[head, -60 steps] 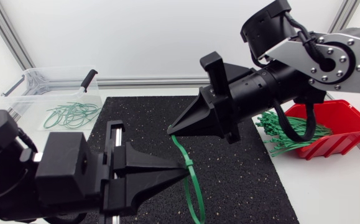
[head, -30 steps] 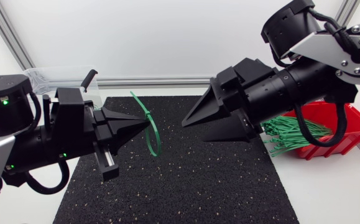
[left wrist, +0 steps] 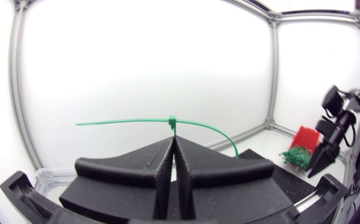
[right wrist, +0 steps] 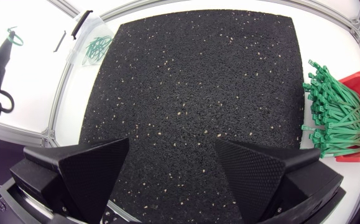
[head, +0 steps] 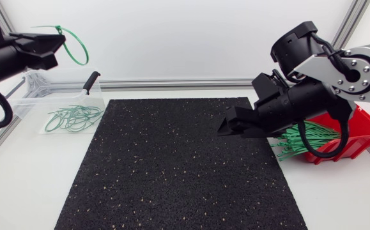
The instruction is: Take a green cable tie from the red box, thread the tail through the head to close it, then place it in the transparent bin on the left.
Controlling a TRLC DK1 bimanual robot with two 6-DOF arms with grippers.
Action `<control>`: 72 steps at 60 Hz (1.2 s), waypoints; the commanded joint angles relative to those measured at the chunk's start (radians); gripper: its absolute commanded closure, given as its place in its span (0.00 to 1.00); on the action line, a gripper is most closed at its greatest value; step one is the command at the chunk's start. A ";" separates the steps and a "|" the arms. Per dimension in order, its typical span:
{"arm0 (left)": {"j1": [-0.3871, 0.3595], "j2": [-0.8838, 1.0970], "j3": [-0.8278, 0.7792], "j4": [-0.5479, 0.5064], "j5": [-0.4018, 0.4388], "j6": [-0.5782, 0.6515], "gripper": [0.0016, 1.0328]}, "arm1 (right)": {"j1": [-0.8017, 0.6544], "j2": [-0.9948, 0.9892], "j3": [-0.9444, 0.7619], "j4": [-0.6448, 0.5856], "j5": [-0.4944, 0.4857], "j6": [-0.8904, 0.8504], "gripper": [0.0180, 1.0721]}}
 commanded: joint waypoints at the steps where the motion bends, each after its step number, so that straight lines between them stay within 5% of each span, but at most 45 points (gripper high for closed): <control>1: 0.094 0.077 0.142 -0.039 -0.008 -0.053 0.97 | -0.002 -0.034 -0.037 0.008 0.022 -0.025 0.03; 14: 0.226 0.382 0.530 -0.373 -0.037 -0.055 0.96 | -0.012 -0.114 -0.073 -0.009 0.040 -0.033 0.03; 25: 0.239 0.606 0.743 -0.599 -0.111 -0.035 0.94 | -0.014 -0.171 -0.106 -0.023 0.041 -0.033 0.03; 39: 0.224 0.893 0.959 -0.864 -0.310 -0.023 0.93 | -0.012 -0.221 -0.137 -0.043 0.048 -0.028 0.03; 45: 0.219 1.023 1.050 -1.015 -0.342 -0.015 0.79 | -0.005 -0.240 -0.146 -0.044 0.058 -0.025 0.03; 49: 0.212 1.068 1.073 -1.077 -0.378 -0.010 0.46 | 0.014 -0.254 -0.148 -0.047 0.078 -0.019 0.03; 58: 0.203 1.034 1.062 -1.102 -0.408 -0.015 0.06 | 0.044 -0.281 -0.142 -0.060 0.109 -0.007 0.03; 72: 0.189 0.884 1.016 -1.125 -0.407 -0.026 0.04 | 0.052 -0.329 -0.146 -0.060 0.158 -0.014 0.03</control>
